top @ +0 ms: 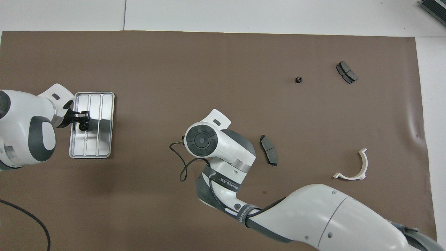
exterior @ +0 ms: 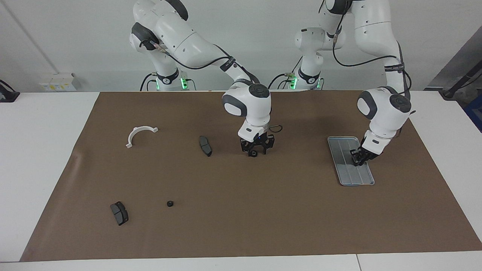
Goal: Place bearing gear from tray to pile
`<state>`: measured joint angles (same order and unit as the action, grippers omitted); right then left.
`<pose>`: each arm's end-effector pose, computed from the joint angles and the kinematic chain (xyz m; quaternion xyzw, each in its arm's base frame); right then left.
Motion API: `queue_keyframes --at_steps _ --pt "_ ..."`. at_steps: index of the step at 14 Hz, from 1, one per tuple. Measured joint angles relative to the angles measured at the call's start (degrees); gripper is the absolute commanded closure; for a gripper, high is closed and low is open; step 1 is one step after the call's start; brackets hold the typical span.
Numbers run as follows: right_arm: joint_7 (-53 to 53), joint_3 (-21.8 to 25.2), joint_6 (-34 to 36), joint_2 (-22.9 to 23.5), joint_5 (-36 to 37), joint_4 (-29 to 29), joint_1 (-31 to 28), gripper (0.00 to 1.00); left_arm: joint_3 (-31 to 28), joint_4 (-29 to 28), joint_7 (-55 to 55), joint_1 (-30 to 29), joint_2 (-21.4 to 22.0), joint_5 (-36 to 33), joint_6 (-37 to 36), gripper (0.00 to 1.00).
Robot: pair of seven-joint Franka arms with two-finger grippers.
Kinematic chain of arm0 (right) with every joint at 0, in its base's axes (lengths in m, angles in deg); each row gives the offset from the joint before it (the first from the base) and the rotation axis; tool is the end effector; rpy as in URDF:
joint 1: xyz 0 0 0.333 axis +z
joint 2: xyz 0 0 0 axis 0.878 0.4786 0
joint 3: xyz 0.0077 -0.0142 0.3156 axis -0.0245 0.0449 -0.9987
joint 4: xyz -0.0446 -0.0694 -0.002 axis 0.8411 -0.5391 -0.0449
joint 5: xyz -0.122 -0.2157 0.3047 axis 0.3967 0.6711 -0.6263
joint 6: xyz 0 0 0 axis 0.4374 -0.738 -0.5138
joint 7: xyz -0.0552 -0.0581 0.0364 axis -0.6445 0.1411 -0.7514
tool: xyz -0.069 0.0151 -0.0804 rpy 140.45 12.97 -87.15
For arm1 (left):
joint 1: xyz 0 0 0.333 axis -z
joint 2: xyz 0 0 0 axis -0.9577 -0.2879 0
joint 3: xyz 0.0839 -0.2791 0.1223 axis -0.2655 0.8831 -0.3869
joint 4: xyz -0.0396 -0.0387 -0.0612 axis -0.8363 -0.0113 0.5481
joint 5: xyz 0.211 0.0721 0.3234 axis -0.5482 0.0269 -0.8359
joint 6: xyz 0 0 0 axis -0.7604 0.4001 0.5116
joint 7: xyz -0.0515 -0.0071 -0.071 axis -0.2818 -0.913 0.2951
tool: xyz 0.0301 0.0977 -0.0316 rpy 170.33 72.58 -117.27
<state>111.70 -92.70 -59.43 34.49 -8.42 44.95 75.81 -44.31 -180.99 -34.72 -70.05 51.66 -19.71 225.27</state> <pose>0.5242 0.4515 0.2819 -0.9967 -0.0458 -0.0660 0.0138 0.5869 0.0460 0.2999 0.9984 0.0199 0.0535 0.0032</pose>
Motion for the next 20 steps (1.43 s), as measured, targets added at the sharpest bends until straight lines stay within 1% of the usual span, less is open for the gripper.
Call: queue_keyframes --at_steps 1,2,3,5,6,7,8,11,15,16,18,20 --pt "0.0 0.0 0.04 0.0 0.0 0.0 0.0 0.27 -0.02 -0.01 0.0 -0.03 -0.04 0.0 -0.46 0.38" --pt "0.0 0.0 0.19 -0.01 0.0 0.0 0.0 0.32 0.05 0.02 0.02 -0.03 -0.06 0.01 -1.18 0.38" --pt "0.0 0.0 0.49 -0.06 0.03 -0.01 0.01 0.44 0.09 0.18 0.29 -0.03 -0.05 0.01 -2.0 0.38" --pt "0.0 0.01 0.89 -0.16 0.11 -0.01 -0.03 0.72 0.09 0.55 2.06 -0.03 0.08 0.01 -4.49 0.4" --pt "0.0 0.0 0.95 -0.33 0.12 -0.03 -0.06 0.88 0.09 0.7 3.18 -0.03 0.17 0.01 -5.75 0.41" --pt "0.0 0.01 1.04 -0.54 0.12 -0.02 -0.07 1.0 0.09 0.83 3.97 -0.03 0.3 0.01 -7.14 0.42" --pt "0.0 0.01 1.15 -0.68 0.12 0.0 -0.13 1.0 0.09 0.88 4.37 -0.03 0.46 0.01 -8.4 0.42" --pt "0.02 0.01 1.08 -0.66 0.1 0.01 -0.29 1.0 0.1 0.9 5.52 -0.03 0.75 0.01 -10.13 0.5" --pt "-0.47 0.09 2.12 -1.23 -0.12 -1.01 -2.19 1.0 0.27 0.91 6.22 0.02 0.97 0.01 -10.36 0.65" --pt "-1.98 0.14 3.05 -2.12 -1.24 -1.48 -3.23 1.0 0.29 0.91 6.22 0.03 0.97 0.01 -10.35 0.71" --pt "-7.46 1.26 5.9 -5.4 -6.0 -2.1 -5.57 1.0 0.3 0.96 6.22 0.03 1.0 0.0 -10.33 0.9" --pt "-16.45 5.48 9.22 -9.55 -11.5 -2.22 -6.97 1.0 0.32 0.97 6.22 0.05 1.01 0.0 -10.29 0.98"
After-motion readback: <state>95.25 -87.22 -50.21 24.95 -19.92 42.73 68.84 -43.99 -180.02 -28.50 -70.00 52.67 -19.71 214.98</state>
